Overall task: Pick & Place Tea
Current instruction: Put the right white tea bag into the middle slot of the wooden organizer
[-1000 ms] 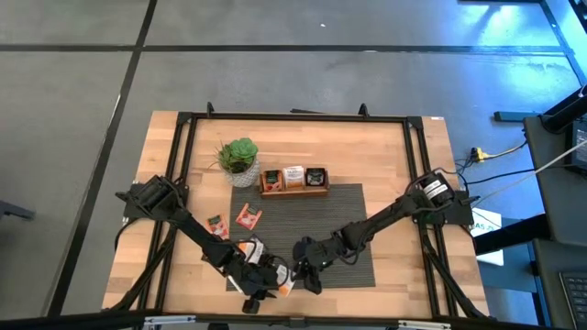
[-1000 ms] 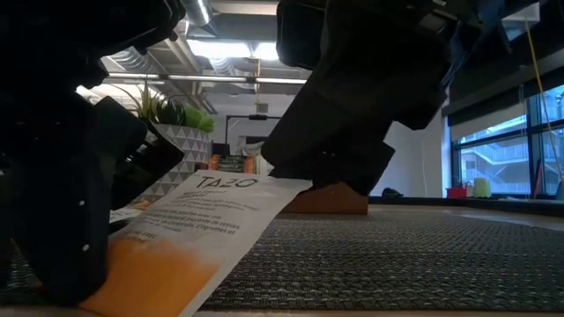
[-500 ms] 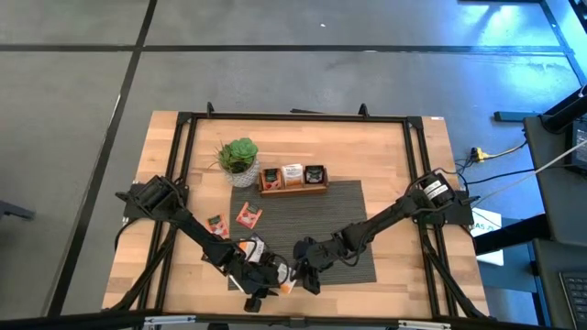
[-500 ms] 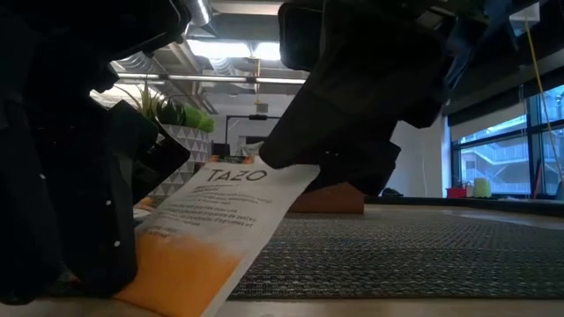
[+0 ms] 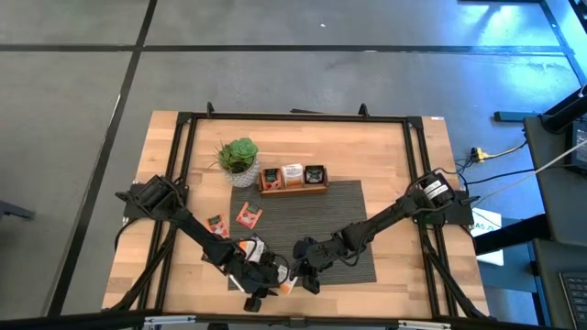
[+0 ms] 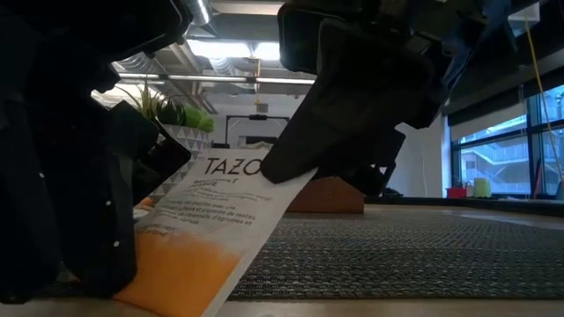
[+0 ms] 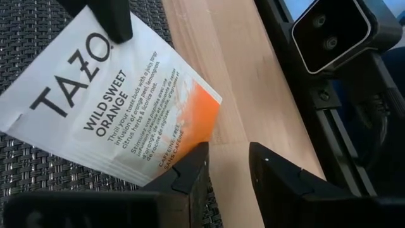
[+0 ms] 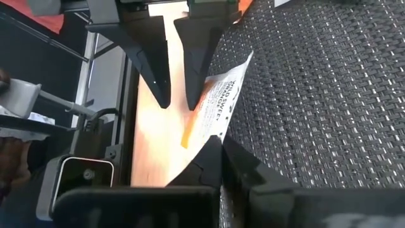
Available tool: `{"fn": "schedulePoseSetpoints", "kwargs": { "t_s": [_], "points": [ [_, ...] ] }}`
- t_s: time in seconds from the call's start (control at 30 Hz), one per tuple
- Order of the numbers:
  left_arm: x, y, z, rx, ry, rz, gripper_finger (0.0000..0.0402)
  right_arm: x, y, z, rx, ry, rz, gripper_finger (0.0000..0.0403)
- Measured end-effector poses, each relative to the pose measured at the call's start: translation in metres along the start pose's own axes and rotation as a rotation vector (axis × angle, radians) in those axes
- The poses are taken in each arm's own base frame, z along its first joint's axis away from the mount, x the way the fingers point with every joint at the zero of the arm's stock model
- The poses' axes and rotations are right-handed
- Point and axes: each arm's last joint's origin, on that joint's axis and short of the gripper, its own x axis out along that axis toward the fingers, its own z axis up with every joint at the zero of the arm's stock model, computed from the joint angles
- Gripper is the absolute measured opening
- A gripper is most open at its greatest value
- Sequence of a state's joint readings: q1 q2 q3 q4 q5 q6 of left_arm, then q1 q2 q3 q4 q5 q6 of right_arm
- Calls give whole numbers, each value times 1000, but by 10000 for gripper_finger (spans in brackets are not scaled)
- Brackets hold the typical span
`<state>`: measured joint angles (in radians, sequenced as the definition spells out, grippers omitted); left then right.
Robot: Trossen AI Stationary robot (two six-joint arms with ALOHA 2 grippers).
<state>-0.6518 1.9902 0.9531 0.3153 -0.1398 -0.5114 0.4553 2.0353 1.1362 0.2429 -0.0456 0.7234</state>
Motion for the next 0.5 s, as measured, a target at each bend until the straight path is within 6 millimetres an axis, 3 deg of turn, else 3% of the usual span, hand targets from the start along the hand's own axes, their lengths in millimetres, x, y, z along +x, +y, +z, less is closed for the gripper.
{"fn": "schedulePoseSetpoints", "kwargs": {
  "t_s": [0.3,0.5],
  "points": [
    [-29,-12,21,27,-41,-66,108,-4,13,15,-88,-2,44,3],
    [-61,-21,36,62,-65,-60,111,-35,24,40,-235,55,-132,2]
  ]
}}
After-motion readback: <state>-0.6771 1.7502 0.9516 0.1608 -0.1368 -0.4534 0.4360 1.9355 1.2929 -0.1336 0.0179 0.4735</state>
